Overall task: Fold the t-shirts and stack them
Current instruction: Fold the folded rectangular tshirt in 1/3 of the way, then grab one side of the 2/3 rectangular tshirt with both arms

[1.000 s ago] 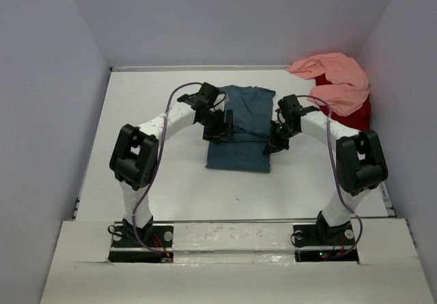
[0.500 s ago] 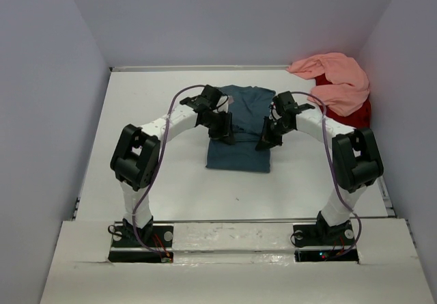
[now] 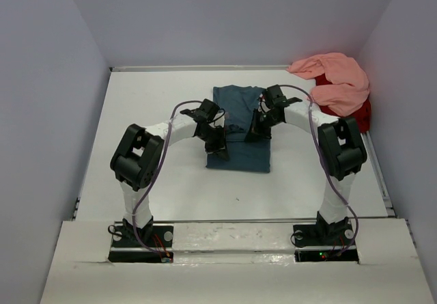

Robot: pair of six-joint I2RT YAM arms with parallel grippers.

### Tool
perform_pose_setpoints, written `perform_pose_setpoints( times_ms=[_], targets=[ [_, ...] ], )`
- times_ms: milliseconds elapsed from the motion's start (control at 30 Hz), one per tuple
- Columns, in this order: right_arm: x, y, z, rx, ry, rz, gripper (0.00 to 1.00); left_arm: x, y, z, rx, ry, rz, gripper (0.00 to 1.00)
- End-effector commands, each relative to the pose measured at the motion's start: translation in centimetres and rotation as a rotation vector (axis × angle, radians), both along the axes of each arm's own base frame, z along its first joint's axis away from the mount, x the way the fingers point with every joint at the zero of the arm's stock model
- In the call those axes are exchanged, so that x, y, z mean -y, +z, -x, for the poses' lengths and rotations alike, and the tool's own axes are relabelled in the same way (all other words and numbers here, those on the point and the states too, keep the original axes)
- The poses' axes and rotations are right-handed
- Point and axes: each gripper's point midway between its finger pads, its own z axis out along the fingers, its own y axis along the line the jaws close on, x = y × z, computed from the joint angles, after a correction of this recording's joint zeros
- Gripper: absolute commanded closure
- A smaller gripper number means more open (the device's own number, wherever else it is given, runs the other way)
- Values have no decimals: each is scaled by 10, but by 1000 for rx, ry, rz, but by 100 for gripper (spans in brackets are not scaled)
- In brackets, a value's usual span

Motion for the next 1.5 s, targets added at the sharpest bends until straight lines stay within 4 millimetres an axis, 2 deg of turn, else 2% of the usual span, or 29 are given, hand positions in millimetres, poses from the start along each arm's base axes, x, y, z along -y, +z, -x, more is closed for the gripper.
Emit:
perform_pose_setpoints(
  times_ms=[0,167,300,433,600,733,767,900,1133,1300,1467],
  targets=[
    [-40,17,1,44,66,-63,100,4,0,7,-20,13,24,100],
    [-64,21,23,26,111,-76,100,-4,-18,8,-35,42,-36,100],
    [-73,24,37,28,135,-72,100,-15,-44,10,-82,89,-128,100],
    [-69,17,38,58,148,-31,100,-19,-64,14,-128,137,-164,100],
    [-67,17,28,151,173,-20,100,-22,-74,19,-162,154,-184,100],
    [-58,18,17,287,206,26,100,-23,-81,33,-231,165,-156,100],
    [-58,21,9,344,206,32,100,-21,-80,36,-247,166,-142,100],
    [-48,23,-2,483,224,78,100,-19,-76,38,-264,171,-119,100],
    [-37,18,-16,613,207,131,100,-14,-65,33,-255,189,-105,100],
    [-42,9,-12,614,238,122,100,-13,-61,26,-243,192,-119,100],
    [-50,21,2,649,265,93,100,-10,-58,20,-235,188,-119,100]
  ],
)
